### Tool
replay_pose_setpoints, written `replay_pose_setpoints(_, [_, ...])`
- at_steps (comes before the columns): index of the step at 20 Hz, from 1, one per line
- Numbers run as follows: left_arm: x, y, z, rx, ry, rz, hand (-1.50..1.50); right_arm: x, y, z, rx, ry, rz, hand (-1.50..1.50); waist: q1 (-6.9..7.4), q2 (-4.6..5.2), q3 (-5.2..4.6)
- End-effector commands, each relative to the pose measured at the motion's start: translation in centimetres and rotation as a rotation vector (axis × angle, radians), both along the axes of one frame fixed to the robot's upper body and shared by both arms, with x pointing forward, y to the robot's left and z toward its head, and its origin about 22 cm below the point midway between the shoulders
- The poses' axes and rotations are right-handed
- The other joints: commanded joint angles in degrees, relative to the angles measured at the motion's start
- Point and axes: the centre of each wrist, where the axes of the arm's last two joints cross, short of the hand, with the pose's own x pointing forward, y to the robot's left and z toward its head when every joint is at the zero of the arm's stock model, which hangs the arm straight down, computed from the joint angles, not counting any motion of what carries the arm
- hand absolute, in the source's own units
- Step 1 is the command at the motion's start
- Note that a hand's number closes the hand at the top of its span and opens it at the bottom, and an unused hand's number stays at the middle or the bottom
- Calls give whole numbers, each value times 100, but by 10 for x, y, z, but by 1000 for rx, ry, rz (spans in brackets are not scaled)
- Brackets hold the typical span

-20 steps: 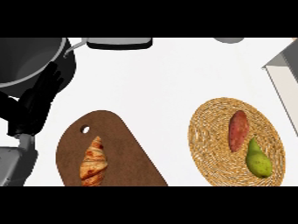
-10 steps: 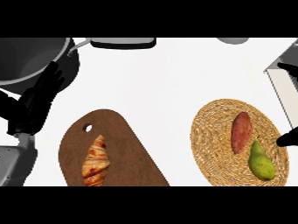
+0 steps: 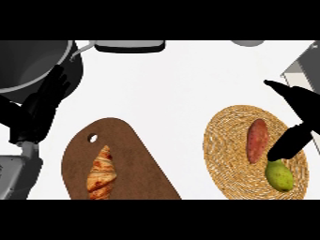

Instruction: Pick the sweet potato from the placemat and place it in the tiered shelf

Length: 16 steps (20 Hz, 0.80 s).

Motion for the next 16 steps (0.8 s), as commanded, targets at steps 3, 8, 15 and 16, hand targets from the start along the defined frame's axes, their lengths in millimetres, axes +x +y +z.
replay_pose_setpoints(3, [-2,-1,-7,3,0,-1,0,19,4,-1,-101,74,-15,-150,-16,0,2])
replay_pose_setpoints(8, [-4,15,10,-2,-10,12,0,1,6,-9,-147,92,-28,-150,-34,-9,3])
replay_pose_setpoints(15, [12,12,-2,-1,1,-4,0,-8,25,-51,-152,109,-15,-150,-48,3,3])
replay_pose_setpoints(16, [8,2,9,1,2,4,0,-14,13,-57,-138,127,-21,-150,-52,-6,5])
